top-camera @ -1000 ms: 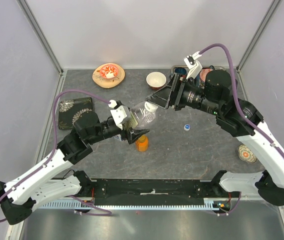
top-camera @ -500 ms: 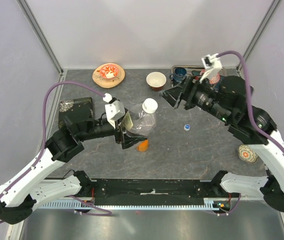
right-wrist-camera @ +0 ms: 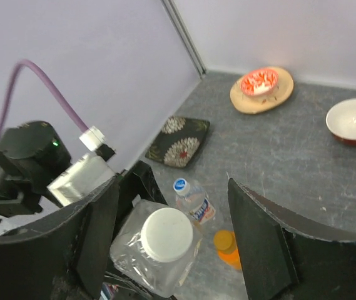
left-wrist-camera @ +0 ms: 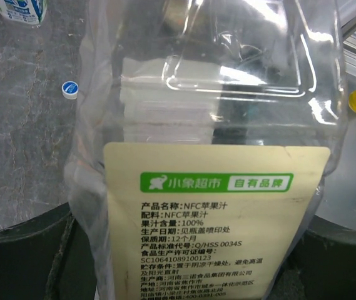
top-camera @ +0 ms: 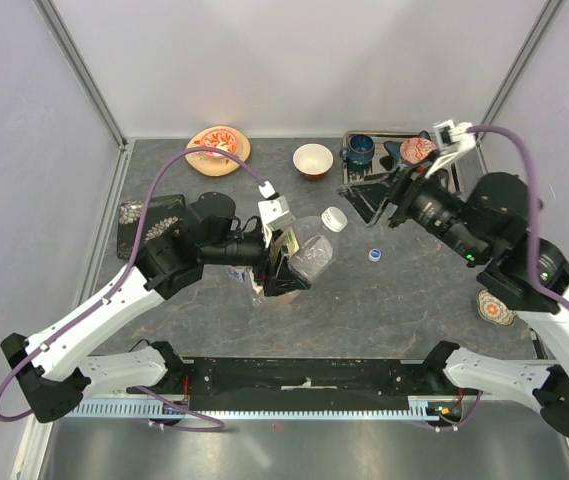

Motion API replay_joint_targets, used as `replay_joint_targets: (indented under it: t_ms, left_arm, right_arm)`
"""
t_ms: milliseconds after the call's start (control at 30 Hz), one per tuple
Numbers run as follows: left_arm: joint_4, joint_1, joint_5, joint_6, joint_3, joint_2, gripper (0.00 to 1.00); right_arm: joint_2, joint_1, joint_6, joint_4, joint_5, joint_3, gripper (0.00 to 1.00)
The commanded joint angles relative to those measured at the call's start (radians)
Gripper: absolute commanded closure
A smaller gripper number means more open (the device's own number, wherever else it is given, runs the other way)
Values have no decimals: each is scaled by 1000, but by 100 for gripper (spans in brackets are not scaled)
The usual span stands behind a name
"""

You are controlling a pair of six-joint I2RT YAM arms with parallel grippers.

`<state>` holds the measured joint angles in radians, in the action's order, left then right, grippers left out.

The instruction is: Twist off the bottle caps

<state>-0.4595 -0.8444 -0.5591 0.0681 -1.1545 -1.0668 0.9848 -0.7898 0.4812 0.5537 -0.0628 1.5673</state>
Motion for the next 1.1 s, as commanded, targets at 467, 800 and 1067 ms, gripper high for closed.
replay_joint_targets:
  t_ms: [467, 800, 1067]
  left_arm:
    - [62, 1, -1, 50, -50, -19, 98]
    - [104, 1, 77, 45, -16, 7, 98]
    - [104, -1, 77, 44, -11, 16, 98]
  right_arm:
    - [25, -2, 33, -75, 93, -110, 27]
    - [28, -2, 54, -74, 107, -135, 32]
    - [26, 0, 56, -75, 95, -135, 46]
